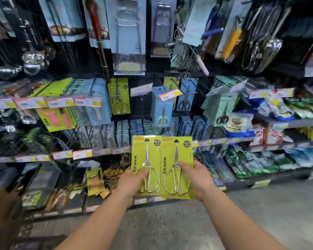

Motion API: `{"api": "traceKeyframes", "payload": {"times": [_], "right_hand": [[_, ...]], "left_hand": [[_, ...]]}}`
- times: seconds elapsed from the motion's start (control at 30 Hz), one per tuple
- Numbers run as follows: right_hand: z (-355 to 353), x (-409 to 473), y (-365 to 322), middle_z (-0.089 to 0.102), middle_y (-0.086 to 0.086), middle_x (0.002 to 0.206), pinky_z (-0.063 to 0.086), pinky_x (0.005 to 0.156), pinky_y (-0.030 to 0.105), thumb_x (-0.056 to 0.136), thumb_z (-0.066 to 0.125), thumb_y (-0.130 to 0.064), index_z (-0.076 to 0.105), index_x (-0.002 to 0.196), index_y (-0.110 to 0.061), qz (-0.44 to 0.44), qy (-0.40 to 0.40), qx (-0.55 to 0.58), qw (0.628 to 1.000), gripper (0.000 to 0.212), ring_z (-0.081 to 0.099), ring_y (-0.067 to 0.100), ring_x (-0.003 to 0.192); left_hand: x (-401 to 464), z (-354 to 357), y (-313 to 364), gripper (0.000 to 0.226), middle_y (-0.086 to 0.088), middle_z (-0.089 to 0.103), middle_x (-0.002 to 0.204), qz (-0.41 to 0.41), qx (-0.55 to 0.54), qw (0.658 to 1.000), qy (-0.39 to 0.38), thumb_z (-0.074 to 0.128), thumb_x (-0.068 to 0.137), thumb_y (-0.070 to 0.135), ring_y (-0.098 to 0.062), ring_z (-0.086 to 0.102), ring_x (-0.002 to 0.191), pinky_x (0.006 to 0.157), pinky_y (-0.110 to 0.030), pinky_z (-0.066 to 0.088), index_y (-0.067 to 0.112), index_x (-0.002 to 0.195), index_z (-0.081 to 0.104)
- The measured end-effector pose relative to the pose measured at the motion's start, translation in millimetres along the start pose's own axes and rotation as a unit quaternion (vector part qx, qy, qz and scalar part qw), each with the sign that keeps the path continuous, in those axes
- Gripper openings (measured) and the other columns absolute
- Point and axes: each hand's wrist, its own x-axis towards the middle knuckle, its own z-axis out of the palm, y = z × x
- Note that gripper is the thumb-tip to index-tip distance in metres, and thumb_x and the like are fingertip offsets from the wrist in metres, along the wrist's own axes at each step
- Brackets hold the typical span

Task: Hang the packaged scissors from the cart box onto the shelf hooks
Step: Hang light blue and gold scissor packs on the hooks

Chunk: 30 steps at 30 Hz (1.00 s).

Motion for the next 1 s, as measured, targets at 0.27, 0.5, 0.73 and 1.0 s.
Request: {"api": "traceKeyframes", "payload": {"times": [0.27,0.5,0.73,1.0], "right_hand": [[17.7,32.1,-1.6,0.073,0.005,0.105,0.051,0.097,0.049,0.096,0.06,-0.019,0.067,0.101,-0.015,0.015,-0.02,0.002,1.0,0.009,0.068,0.027,0.102],[56.9,73.9,-18.1,0.066,0.004,0.124,0.045,0.106,0.047,0.096,0.061,-0.024,0.059,0.13,-0.011,0.024,-0.046,-0.004,0.999,0.036,0.061,0.025,0.116],[102.5,123.9,-52.9,0.035,0.006,0.155,0.029,0.114,0.043,0.096,0.059,-0.03,0.028,0.152,-0.008,0.01,-0.066,0.0,0.998,0.068,0.036,0.026,0.141],[137.0,163.1,-84.0,0.025,0.004,0.16,0.025,0.115,0.04,0.097,0.057,-0.036,0.019,0.155,-0.01,-0.008,-0.064,0.042,0.997,0.074,0.028,0.024,0.145]], "left_hand": [[9.9,-8.4,12.5,0.09,-0.011,0.023,0.161,-0.007,-0.008,1.0,0.025,0.067,0.09,0.044,-0.033,0.027,0.145,0.115,-0.047,0.028,0.008,0.155,0.018],[47.4,-32.0,27.9,0.09,-0.011,0.023,0.161,-0.012,-0.038,0.998,0.039,0.067,0.09,0.042,-0.033,0.029,0.145,0.115,-0.048,0.027,0.007,0.156,0.016],[102.5,-64.1,55.5,0.09,-0.013,0.049,0.145,0.001,-0.049,0.997,0.064,0.075,0.08,0.049,-0.034,0.048,0.128,0.108,-0.047,0.038,0.007,0.149,0.034],[141.0,-89.3,73.6,0.093,-0.019,0.049,0.142,-0.02,-0.045,0.992,0.112,0.072,0.083,0.049,-0.042,0.05,0.124,0.102,-0.06,0.044,0.012,0.153,0.025]]}}
